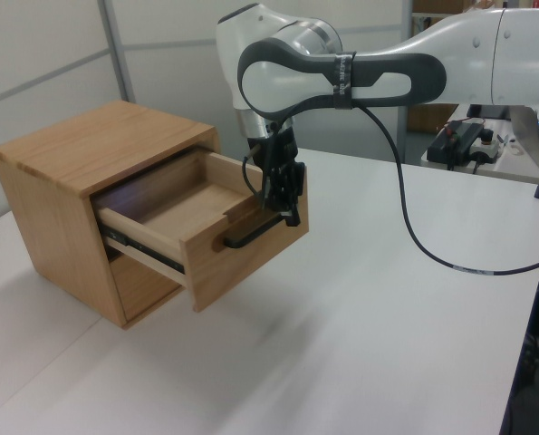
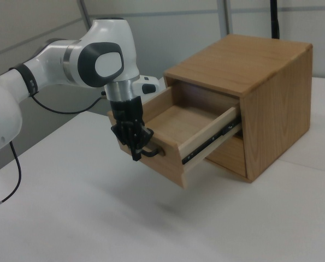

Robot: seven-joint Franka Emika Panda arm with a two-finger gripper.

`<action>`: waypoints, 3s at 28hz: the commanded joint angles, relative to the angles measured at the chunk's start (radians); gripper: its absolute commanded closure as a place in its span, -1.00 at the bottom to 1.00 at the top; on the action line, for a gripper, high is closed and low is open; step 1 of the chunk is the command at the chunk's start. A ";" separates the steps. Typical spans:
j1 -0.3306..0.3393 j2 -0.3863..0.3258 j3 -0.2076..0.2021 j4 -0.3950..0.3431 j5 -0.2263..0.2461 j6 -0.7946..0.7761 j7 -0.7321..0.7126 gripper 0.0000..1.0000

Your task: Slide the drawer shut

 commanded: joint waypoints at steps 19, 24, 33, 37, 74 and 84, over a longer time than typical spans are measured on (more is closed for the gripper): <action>-0.008 0.168 0.002 -0.007 0.002 0.783 -0.018 1.00; -0.010 0.236 0.000 -0.007 -0.009 1.036 -0.020 1.00; -0.011 0.294 -0.006 -0.005 -0.010 1.266 -0.029 1.00; -0.011 0.287 -0.006 -0.005 -0.009 1.262 -0.029 1.00; -0.094 -0.154 -0.024 0.042 0.074 -0.004 -0.020 0.97; -0.092 -0.157 -0.021 0.044 0.034 -0.001 -0.021 -1.00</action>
